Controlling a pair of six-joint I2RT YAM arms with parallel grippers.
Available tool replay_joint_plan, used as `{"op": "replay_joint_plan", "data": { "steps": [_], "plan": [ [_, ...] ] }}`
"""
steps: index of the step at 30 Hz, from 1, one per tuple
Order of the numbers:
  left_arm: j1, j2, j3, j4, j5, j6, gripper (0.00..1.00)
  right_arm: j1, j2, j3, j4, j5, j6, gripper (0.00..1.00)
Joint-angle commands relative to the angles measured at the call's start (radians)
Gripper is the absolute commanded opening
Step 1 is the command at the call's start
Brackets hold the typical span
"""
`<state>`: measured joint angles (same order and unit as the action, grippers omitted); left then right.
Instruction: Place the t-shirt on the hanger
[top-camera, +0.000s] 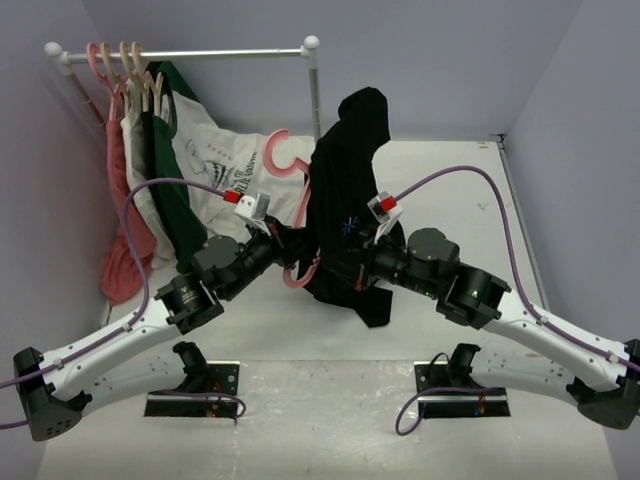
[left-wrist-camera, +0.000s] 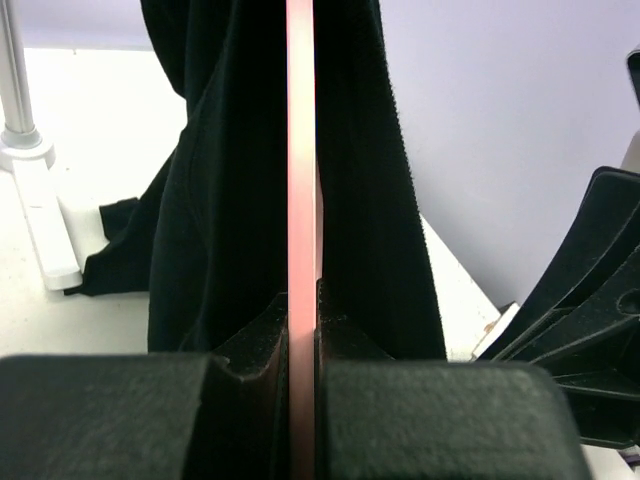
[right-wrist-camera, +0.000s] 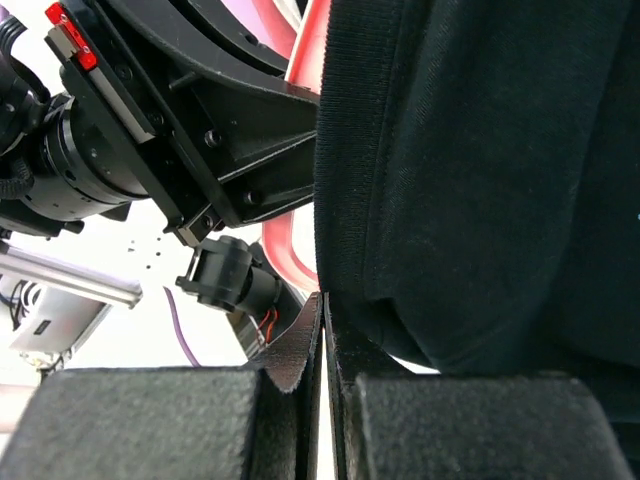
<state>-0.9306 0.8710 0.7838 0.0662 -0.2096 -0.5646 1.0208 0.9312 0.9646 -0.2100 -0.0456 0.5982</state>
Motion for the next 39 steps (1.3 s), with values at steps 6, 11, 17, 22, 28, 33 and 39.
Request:
{"op": "replay_joint_plan", "data": {
  "steps": [6, 11, 17, 22, 28, 33, 39],
  "plan": [
    [0.009, -0.004, 0.046, 0.276, -0.029, 0.003, 0.0, 0.012, 0.021, -0.004, -0.039, -0.077, -0.055, 0.2],
    [0.01, 0.032, 0.045, 0.288, 0.045, 0.029, 0.0, 0.012, -0.043, 0.01, -0.154, 0.144, -0.083, 0.44],
    [0.009, 0.064, 0.027, 0.313, 0.233, 0.124, 0.0, 0.012, -0.102, 0.089, -0.268, 0.28, -0.2, 0.5],
    [0.009, 0.003, -0.061, 0.325, 0.344, 0.226, 0.0, 0.006, -0.16, 0.169, -0.312, 0.421, -0.385, 0.67],
    [0.009, -0.06, -0.066, 0.158, 0.411, 0.441, 0.0, 0.005, -0.156, 0.23, -0.44, 0.36, -0.689, 0.78],
    [0.021, -0.002, -0.008, 0.024, 0.437, 0.51, 0.0, 0.005, -0.168, 0.345, -0.523, 0.305, -0.806, 0.78],
    [0.031, 0.131, 0.059, -0.021, 0.689, 0.619, 0.0, 0.007, -0.055, 0.544, -0.759, 0.281, -0.889, 0.81]
  ]
}}
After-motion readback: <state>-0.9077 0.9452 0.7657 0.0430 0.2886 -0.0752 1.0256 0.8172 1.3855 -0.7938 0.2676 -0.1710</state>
